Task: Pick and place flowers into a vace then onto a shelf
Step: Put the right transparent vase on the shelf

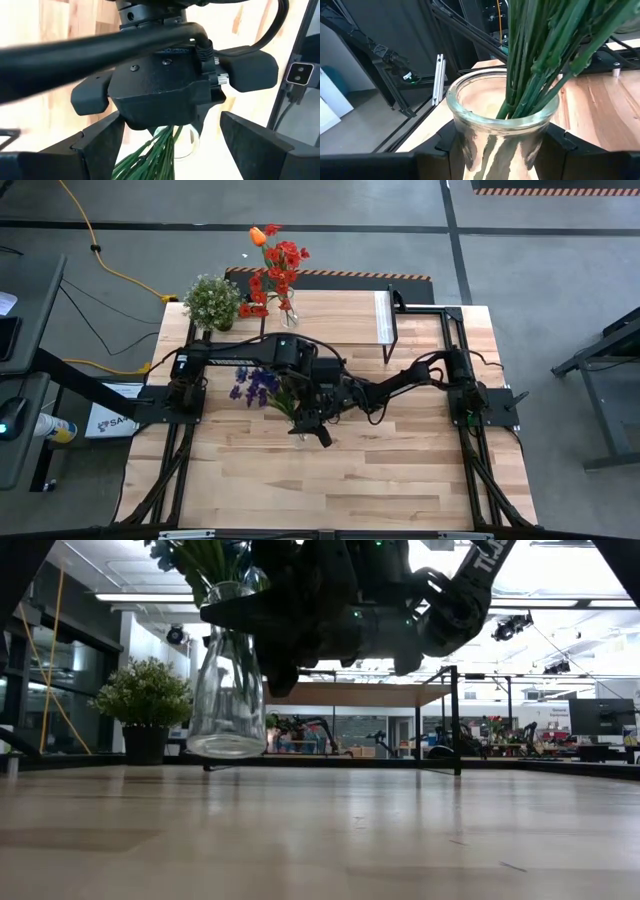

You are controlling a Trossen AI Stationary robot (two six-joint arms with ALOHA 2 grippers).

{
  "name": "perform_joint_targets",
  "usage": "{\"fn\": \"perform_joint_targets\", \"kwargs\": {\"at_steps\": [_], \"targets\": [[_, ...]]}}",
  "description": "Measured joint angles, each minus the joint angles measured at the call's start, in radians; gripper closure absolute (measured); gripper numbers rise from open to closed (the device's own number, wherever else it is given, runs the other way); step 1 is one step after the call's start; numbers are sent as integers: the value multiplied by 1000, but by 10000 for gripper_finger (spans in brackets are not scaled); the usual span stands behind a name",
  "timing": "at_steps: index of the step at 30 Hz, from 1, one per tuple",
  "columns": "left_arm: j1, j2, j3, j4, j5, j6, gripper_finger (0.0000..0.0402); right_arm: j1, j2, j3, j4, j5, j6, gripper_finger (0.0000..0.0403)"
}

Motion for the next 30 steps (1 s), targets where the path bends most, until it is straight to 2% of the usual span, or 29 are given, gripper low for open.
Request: {"fn": "perform_joint_targets", "kwargs": {"at_steps": [6, 18, 30], "targets": [[5, 4, 0, 35, -73, 61, 41, 13, 0, -3, -25, 19, -7, 240], [35, 6, -1, 75, -96, 96, 41, 18, 0, -2, -60, 27, -10, 240], [35, 7, -1, 97, -125, 251, 41, 25, 21, -2, -53, 23, -1, 240]]}}
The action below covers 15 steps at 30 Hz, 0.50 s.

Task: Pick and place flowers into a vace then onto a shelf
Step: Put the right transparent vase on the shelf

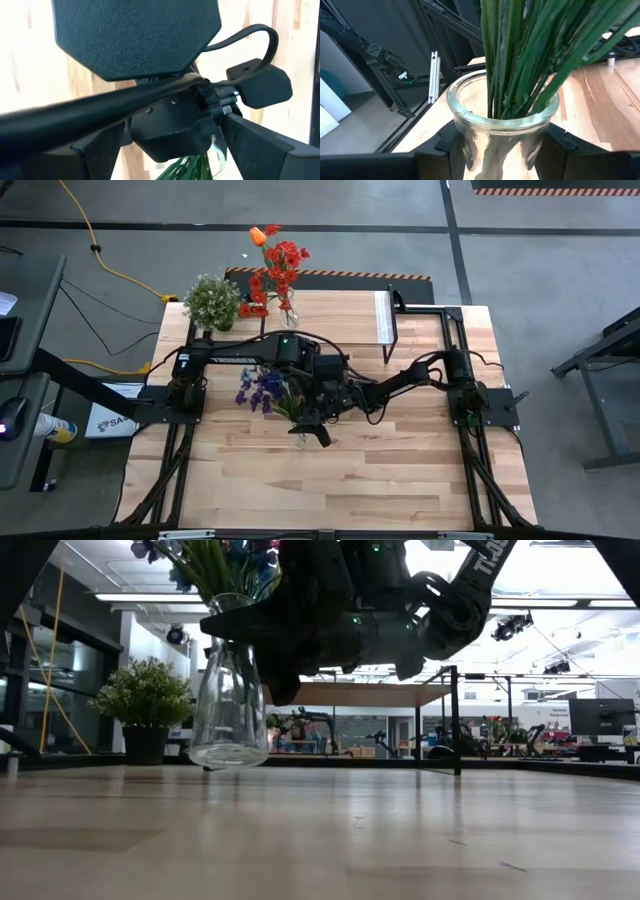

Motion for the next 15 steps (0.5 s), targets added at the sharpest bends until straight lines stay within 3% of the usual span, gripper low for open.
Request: {"fn": "perform_joint_targets", "kwargs": {"at_steps": [15], "targets": [[2, 0, 0, -8, -7, 198, 41, 0, 1, 0, -65, 6, -30, 240]]}}
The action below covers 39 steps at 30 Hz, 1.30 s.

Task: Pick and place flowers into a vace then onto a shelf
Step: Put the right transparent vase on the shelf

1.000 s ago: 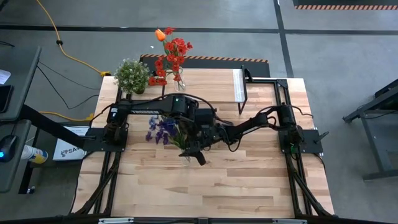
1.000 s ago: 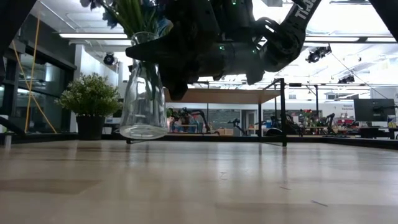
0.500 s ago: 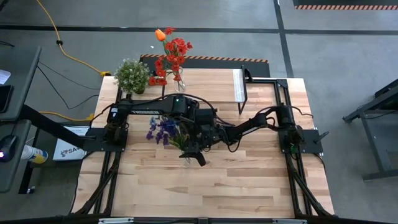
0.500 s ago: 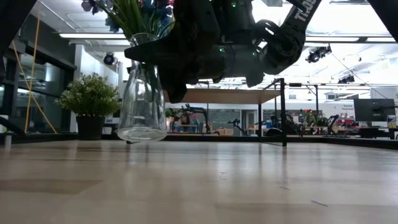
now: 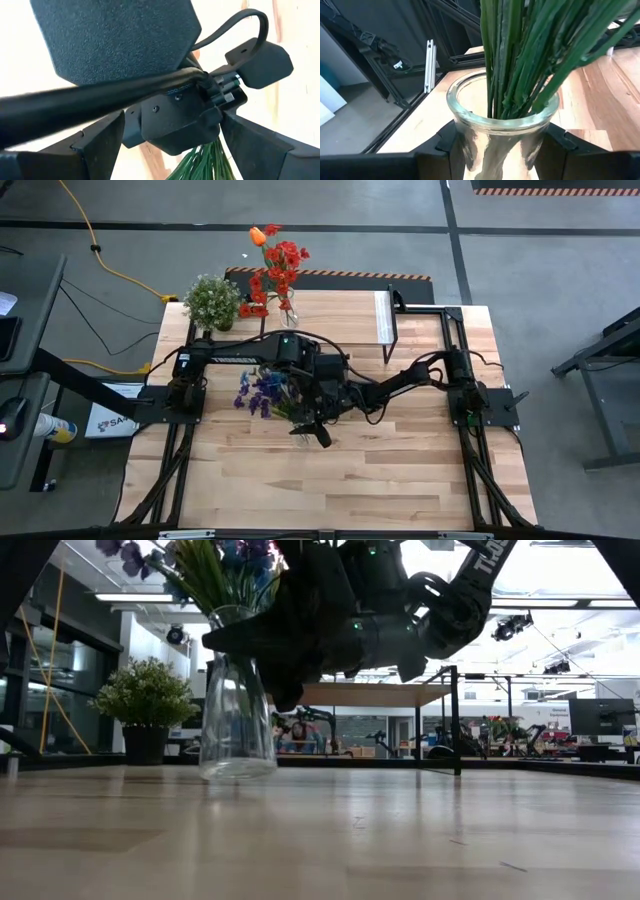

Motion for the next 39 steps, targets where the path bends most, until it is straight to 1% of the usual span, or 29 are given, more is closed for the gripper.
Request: {"fn": "perform_joint_targets", "kwargs": {"at_steps": [8, 14, 19, 21, 22, 23, 29, 31, 32, 37, 39], "targets": [[1, -1, 14, -16, -10, 68, 41, -21, -1, 0, -33, -17, -11, 240], [1, -1, 26, 11, -15, 163, 41, -25, -1, 0, -51, -18, -20, 240], [1, -1, 39, 18, -41, 236, 41, -26, 34, 0, -22, -17, 9, 240], [5, -12, 56, 117, -79, 248, 41, -23, 50, 2, 16, -20, 7, 241], [7, -20, 56, 122, -81, 249, 41, -24, 50, 5, 17, -23, 19, 241], [6, -22, 62, 129, -120, 249, 41, -23, 50, 2, 20, -22, 20, 241], [2, -12, 129, 234, -177, 302, 41, -23, 50, 2, 8, -16, 29, 241], [3, -14, 150, 231, -198, 313, 41, -22, 50, 1, 8, -16, 30, 241], [3, -21, 141, 256, -216, 322, 41, -22, 50, 1, 8, -15, 30, 241], [2, -34, 146, 291, -347, 343, 41, -21, 50, 0, 10, -8, 28, 241], [2, -47, 146, 282, -391, 343, 41, -21, 50, 0, 17, -6, 29, 241]]}}
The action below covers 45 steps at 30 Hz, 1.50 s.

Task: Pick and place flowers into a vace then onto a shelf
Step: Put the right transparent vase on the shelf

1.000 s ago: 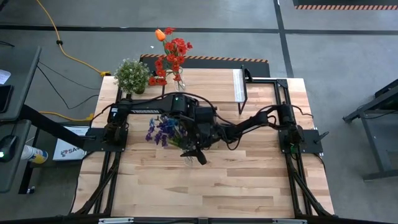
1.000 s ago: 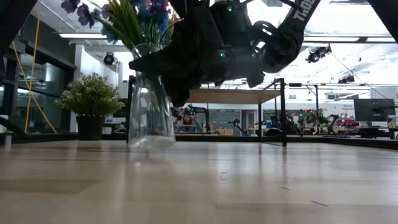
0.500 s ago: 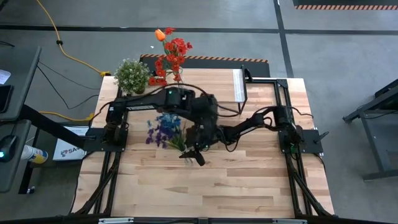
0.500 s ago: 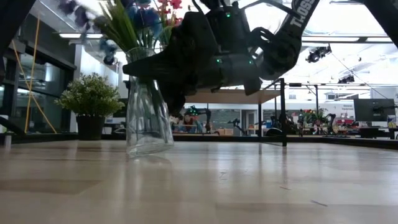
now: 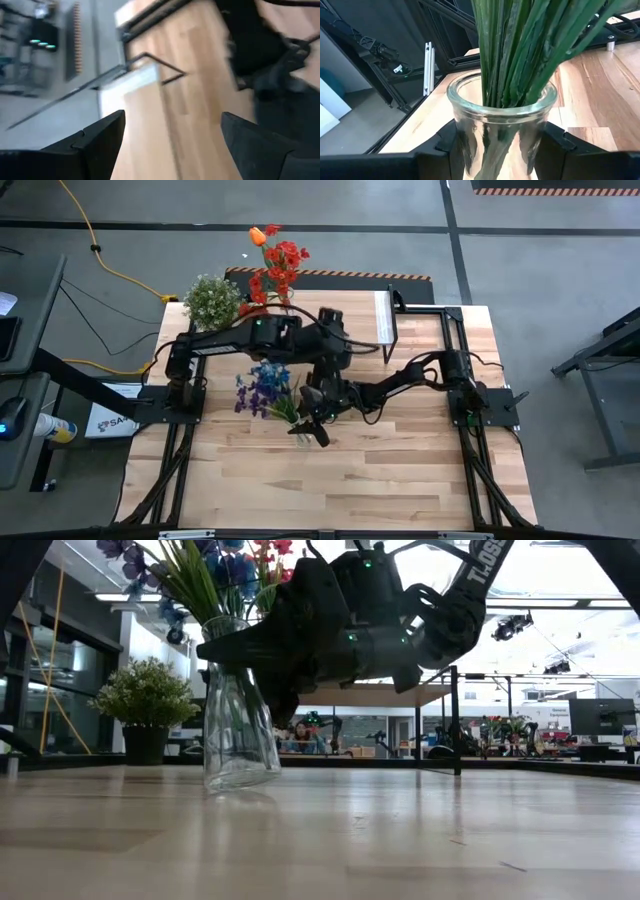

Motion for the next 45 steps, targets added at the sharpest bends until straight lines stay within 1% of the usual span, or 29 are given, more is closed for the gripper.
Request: {"fn": "perform_joint_targets", "kwargs": {"at_steps": [3, 9, 16, 19, 28, 33, 38, 45], "targets": [[0, -25, 0, 18, -52, -5, 41, -1, 0, -1, 19, 0, 9, 241], [-8, -96, -1, 6, -128, -78, 41, -5, 0, -2, 40, -11, 25, 241], [-54, -166, -1, -57, -264, -158, 41, -7, -53, -4, 3, -13, 3, 241], [-78, -178, -1, -82, -303, -198, 41, -8, -75, -4, -24, -10, -20, 241], [-126, -197, -2, -198, -384, -299, 41, -11, -123, -6, -53, -10, -42, 241], [-128, -201, -2, -221, -430, -314, 41, -11, -164, -6, -65, -11, -53, 241], [-129, -227, -2, -226, -500, -314, 41, -12, -236, -4, -150, -8, -101, 241], [-130, -284, -2, -190, -511, -311, 41, -33, -332, -3, -278, 37, -171, 241]]}}
